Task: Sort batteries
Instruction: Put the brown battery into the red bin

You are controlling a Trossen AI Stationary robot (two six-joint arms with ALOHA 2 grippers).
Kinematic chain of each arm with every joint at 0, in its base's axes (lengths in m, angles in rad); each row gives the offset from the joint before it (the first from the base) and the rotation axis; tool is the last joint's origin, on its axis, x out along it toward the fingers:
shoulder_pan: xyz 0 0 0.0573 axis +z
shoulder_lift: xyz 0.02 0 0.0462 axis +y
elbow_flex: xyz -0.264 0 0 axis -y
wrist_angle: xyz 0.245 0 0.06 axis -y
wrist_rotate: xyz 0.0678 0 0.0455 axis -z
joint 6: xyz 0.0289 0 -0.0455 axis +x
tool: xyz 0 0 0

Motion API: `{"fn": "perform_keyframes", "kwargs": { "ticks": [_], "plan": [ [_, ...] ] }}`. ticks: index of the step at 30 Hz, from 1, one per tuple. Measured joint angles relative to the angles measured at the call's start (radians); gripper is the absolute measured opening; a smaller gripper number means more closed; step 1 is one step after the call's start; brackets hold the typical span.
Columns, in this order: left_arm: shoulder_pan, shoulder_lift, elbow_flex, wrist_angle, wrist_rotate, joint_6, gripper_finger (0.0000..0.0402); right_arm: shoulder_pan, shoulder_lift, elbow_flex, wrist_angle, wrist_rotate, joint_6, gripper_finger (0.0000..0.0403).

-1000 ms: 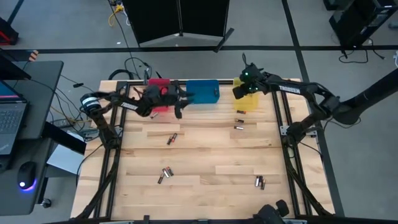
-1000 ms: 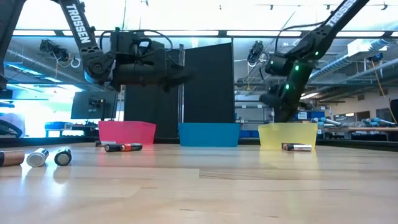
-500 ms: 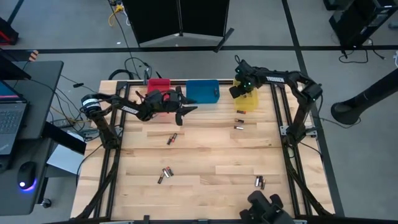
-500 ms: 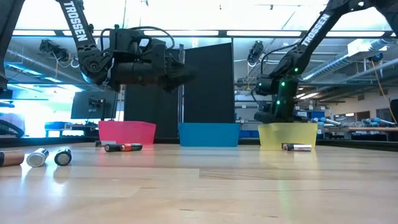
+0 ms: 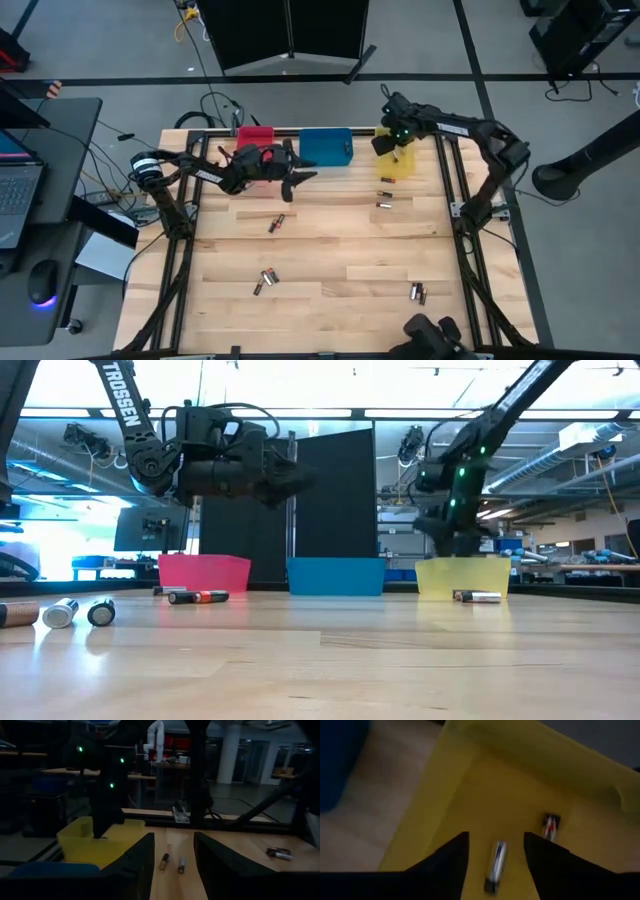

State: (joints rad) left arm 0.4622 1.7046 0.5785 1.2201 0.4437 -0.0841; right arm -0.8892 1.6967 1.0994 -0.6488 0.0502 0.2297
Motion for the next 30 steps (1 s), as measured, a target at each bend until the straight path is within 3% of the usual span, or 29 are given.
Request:
{"fn": "perform_keyframes", "kwargs": {
  "ticks": [4, 11, 23, 30],
  "plan": [
    [0.000, 0.000, 0.000, -0.005, 0.038, -0.001, 0.0144, 0.061, -0.121, 0.000, -0.083, 0.001, -0.045, 0.0178],
    [0.000, 0.000, 0.000, -0.009, 0.059, -0.001, 0.0141, 0.272, -0.323, -0.013, -0.175, 0.010, -0.082, 0.0016],
    [0.000, -0.133, -0.001, -0.120, 0.123, 0.006, 0.0110, 0.703, -0.492, -0.292, -0.027, 0.079, 0.254, 0.0013],
    [0.000, -0.176, -0.001, -0.236, 0.123, 0.054, 0.0096, 0.935, -0.492, -0.318, -0.042, 0.079, 0.446, 0.0010]
  ]
}}
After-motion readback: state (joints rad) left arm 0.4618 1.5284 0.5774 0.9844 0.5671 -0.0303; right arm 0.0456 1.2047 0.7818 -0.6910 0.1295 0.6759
